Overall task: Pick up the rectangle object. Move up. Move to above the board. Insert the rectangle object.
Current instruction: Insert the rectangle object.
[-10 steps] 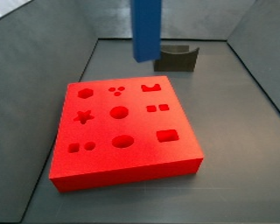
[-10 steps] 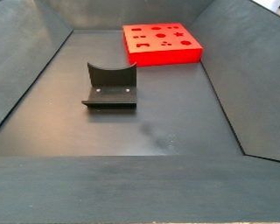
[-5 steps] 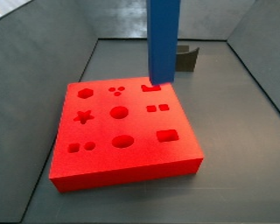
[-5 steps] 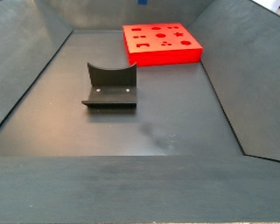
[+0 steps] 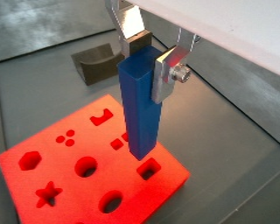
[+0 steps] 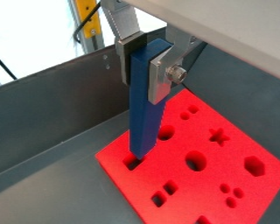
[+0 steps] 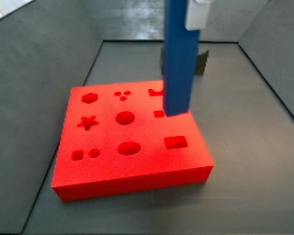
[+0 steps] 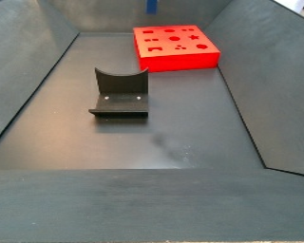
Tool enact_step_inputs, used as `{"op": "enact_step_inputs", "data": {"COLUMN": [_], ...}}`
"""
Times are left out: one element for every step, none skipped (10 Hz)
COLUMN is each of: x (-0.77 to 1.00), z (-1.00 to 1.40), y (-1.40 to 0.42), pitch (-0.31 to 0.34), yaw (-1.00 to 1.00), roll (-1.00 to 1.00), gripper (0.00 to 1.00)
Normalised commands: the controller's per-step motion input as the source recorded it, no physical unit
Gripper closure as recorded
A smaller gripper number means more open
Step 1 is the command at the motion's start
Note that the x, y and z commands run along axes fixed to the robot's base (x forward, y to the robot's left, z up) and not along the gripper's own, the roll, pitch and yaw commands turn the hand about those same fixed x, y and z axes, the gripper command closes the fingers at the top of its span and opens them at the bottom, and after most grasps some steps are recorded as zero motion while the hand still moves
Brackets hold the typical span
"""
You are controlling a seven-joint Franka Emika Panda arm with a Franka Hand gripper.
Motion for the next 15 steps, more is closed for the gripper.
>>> {"op": "enact_step_inputs", "data": {"x": [0.12, 0.04, 0.12, 0.5, 0.39, 0.18, 0.01, 0.0, -0.11, -0.05, 0.0, 0.0, 0.0, 0.0, 0.0], "z": [0.0, 0.0, 0.0, -0.11, -0.11, -0.09, 0.0, -0.03, -0.19, -0.22, -0.15, -0.11, -0.09, -0.14, -0.17], "y": [-0.03, 0.0, 0.0, 0.0, -0.01, 0.0, 0.0, 0.0, 0.0, 0.0, 0.0, 0.0, -0.02, -0.05, -0.07], "pitch": [0.0, 0.001, 0.0, 0.046, 0.026, 0.004, 0.0, 0.0, 0.0, 0.0, -0.003, -0.011, -0.019, -0.011, -0.009], "yaw": [-0.05, -0.02, -0.03, -0.39, -0.49, -0.4, -0.13, 0.0, 0.0, 0.02, 0.04, 0.05, 0.01, 0.04, 0.05], "roll": [0.0, 0.0, 0.0, 0.0, 0.0, 0.0, 0.0, 0.0, 0.0, 0.0, -0.03, -0.05, -0.08, -0.06, -0.03], "gripper": [1.0, 1.0, 1.0, 1.0, 1.0, 1.0, 1.0, 1.0, 1.0, 1.0, 1.0, 1.0, 1.0, 1.0, 1.0]}}
